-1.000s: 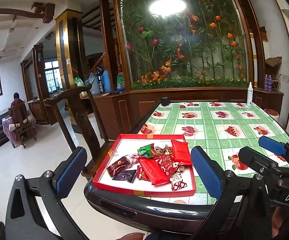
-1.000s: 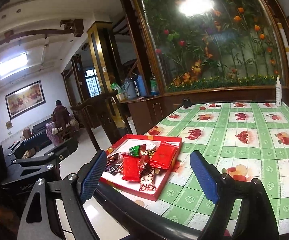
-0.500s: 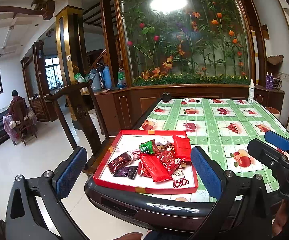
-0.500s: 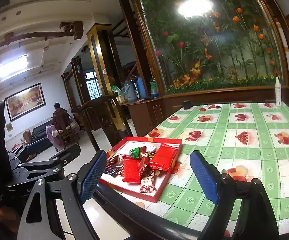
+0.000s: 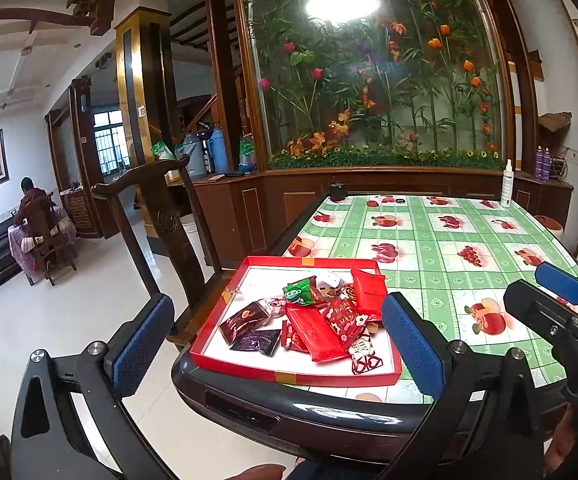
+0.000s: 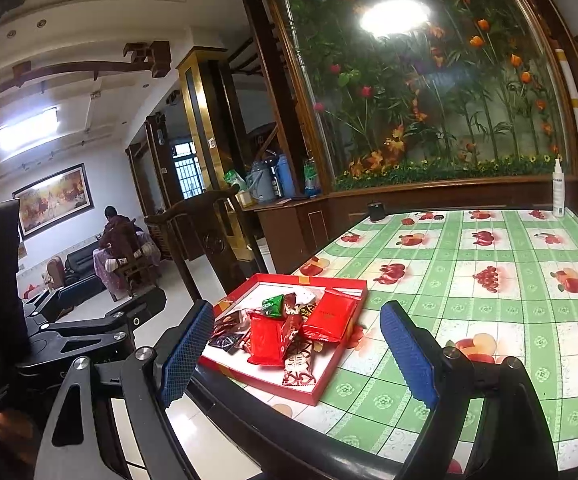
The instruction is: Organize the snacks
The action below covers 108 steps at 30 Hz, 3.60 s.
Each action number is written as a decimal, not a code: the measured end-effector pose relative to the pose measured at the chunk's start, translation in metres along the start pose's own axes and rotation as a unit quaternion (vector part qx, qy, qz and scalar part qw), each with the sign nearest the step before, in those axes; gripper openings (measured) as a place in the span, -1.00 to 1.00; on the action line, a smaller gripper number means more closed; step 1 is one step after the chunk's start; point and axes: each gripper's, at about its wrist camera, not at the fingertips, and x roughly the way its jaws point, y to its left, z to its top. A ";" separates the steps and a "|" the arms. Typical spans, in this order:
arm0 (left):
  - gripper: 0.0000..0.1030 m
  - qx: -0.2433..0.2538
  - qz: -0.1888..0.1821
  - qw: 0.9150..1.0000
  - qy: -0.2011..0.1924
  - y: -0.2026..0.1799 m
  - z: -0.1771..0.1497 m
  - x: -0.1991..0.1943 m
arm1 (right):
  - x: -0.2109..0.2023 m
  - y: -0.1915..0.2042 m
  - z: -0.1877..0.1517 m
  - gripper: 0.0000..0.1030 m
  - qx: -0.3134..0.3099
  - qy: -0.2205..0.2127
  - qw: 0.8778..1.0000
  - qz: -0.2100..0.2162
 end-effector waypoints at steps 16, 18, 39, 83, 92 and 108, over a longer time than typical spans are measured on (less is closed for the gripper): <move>1.00 0.000 0.002 1.000 0.006 0.002 -0.003 0.002 | 0.001 0.001 -0.001 0.69 -0.002 0.004 1.000 0.004; 1.00 -0.001 0.002 1.000 0.008 0.003 -0.003 0.002 | 0.002 0.002 -0.002 0.69 -0.003 0.003 1.000 0.004; 1.00 -0.014 0.012 1.000 0.012 0.020 -0.002 0.006 | 0.003 0.012 -0.005 0.69 -0.038 0.001 0.999 0.007; 1.00 -0.018 0.016 1.000 0.017 0.029 -0.012 0.012 | 0.005 0.010 -0.009 0.69 -0.049 0.006 0.999 0.014; 1.00 -0.019 0.015 0.999 0.022 0.032 -0.018 0.016 | 0.004 0.009 -0.010 0.69 -0.052 0.009 0.998 0.016; 1.00 -0.014 0.023 0.999 0.042 0.034 -0.017 0.030 | 0.019 0.006 -0.005 0.69 -0.051 0.025 0.998 0.017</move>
